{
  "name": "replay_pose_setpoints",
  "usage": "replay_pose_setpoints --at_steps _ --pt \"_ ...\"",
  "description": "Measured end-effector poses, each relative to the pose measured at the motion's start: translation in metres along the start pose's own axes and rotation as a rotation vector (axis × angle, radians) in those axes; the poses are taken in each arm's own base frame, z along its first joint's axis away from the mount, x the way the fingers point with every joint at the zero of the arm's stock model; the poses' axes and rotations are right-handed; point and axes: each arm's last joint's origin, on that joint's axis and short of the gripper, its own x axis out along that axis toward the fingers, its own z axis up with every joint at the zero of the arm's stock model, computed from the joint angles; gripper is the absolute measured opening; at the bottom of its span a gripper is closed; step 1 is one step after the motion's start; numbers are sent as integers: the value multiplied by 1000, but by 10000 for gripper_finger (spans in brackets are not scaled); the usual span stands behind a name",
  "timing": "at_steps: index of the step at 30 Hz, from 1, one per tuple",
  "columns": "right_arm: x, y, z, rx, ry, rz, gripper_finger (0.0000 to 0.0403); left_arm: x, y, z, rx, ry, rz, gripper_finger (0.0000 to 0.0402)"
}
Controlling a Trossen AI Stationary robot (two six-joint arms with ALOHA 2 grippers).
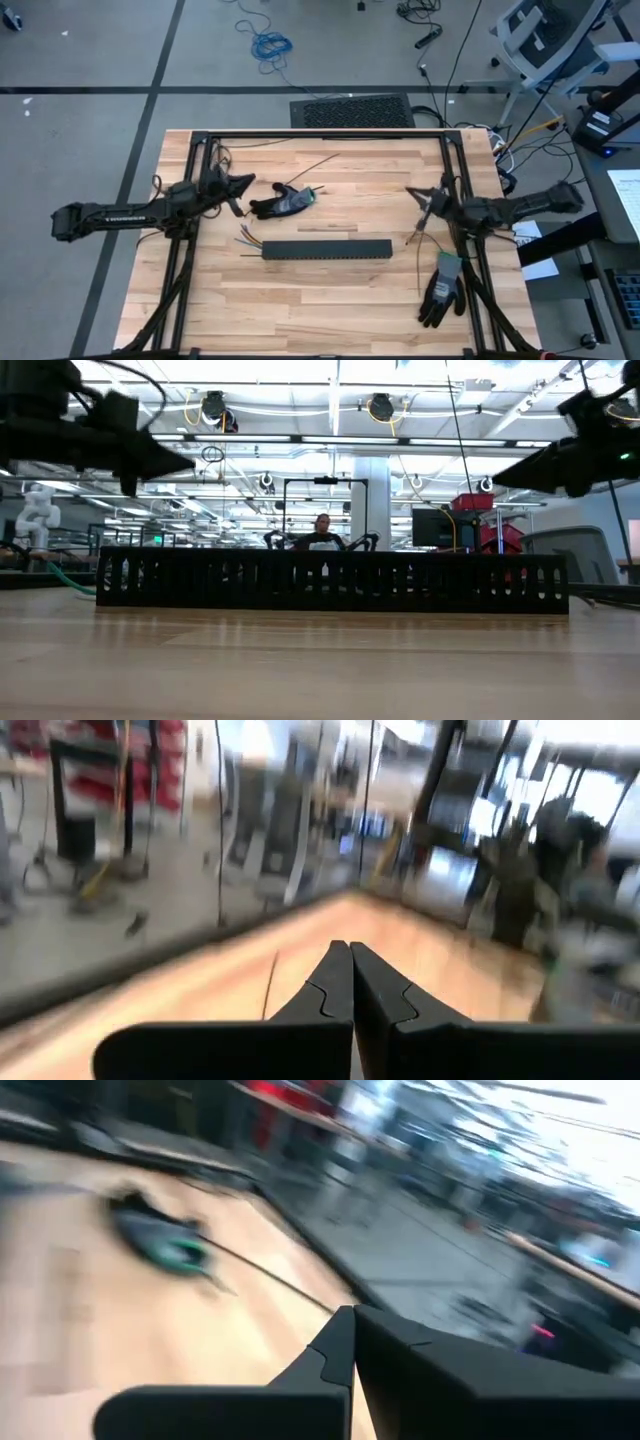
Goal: Ziptie cables
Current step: Return to Home Position
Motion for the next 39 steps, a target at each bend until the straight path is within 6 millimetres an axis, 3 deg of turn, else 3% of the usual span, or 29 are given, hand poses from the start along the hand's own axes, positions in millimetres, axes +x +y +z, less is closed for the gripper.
replay_pose_setpoints --at_steps 3,8,15,23,32,39 --pt "9 -12 -6 -12 77 -143 0 -1 2 -14 39 145 15 0" --pt "14 -32 -10 20 123 -344 0 -4 1 -14 39 147 10 0" --pt "9 -45 -7 85 64 -463 0 -13 -5 -37 114 382 -70 0" --pt "5 -49 -1 130 -6 -485 0 -21 -23 -41 127 426 -291 0" --pt "6 -46 -4 107 30 -468 0 -22 -25 -41 130 430 -310 0" --pt "2 -29 2 105 -30 -265 0 -22 -25 -41 132 430 -310 0"
